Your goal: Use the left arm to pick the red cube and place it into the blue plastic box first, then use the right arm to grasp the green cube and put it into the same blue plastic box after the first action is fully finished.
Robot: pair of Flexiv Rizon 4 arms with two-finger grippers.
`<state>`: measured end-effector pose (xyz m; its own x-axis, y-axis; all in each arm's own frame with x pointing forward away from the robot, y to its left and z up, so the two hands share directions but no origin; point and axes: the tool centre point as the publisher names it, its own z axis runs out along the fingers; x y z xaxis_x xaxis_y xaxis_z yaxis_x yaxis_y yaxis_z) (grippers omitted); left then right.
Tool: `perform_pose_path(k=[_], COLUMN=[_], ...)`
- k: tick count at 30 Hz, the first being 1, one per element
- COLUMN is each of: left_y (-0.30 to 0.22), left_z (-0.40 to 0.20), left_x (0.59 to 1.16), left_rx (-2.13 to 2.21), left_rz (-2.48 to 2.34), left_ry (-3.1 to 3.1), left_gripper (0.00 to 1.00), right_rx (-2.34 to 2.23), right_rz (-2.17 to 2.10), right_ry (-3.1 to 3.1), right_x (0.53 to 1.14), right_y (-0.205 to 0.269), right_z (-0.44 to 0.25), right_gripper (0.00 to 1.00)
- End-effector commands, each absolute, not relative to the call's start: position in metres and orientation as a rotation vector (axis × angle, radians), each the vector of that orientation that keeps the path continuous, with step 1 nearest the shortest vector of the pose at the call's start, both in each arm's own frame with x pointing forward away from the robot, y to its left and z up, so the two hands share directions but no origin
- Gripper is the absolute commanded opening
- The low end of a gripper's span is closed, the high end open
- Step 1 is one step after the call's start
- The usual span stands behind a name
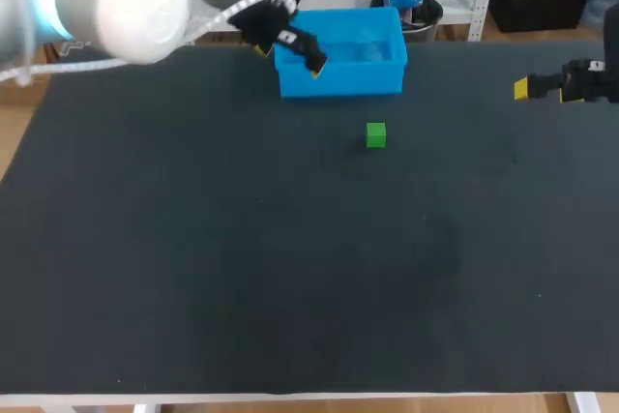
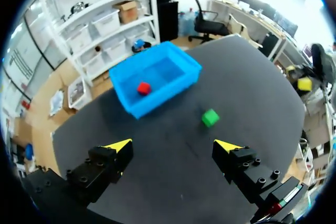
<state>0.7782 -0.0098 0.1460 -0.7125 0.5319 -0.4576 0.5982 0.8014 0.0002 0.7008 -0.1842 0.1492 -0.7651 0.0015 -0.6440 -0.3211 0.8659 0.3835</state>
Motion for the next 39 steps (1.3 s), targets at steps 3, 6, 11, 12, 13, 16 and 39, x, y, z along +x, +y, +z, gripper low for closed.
perform_pose_path(k=[3,6,11,12,13,16,39], left_y=[0.083,0.087,0.089,0.089,0.088,0.087,0.087], left_z=[0.132,0.125,0.119,0.119,0.118,0.115,0.126], left_x=[0.624,0.615,0.608,0.608,0.608,0.611,0.655], left_rx=[0.77,0.763,0.751,0.748,0.745,0.745,0.845], left_rz=[-0.347,-0.349,-0.352,-0.353,-0.357,-0.368,-0.46], left_ry=[2.185,2.199,2.211,2.21,2.209,2.207,2.212], left_gripper=[1.0,1.0,1.0,1.0,1.0,1.0,1.0], right_rx=[-0.231,-0.231,-0.231,-0.231,-0.231,-0.231,-0.231], right_rz=[0.636,0.636,0.636,0.636,0.636,0.636,0.636], right_ry=[2.372,2.372,2.372,2.372,2.372,2.372,2.372], right_x=[0.701,0.701,0.701,0.701,0.701,0.701,0.701], right_y=[-0.184,-0.184,-0.184,-0.184,-0.184,-0.184,-0.184], right_z=[0.149,0.149,0.149,0.149,0.149,0.149,0.149], right_gripper=[1.0,1.0,1.0,1.0,1.0,1.0,1.0])
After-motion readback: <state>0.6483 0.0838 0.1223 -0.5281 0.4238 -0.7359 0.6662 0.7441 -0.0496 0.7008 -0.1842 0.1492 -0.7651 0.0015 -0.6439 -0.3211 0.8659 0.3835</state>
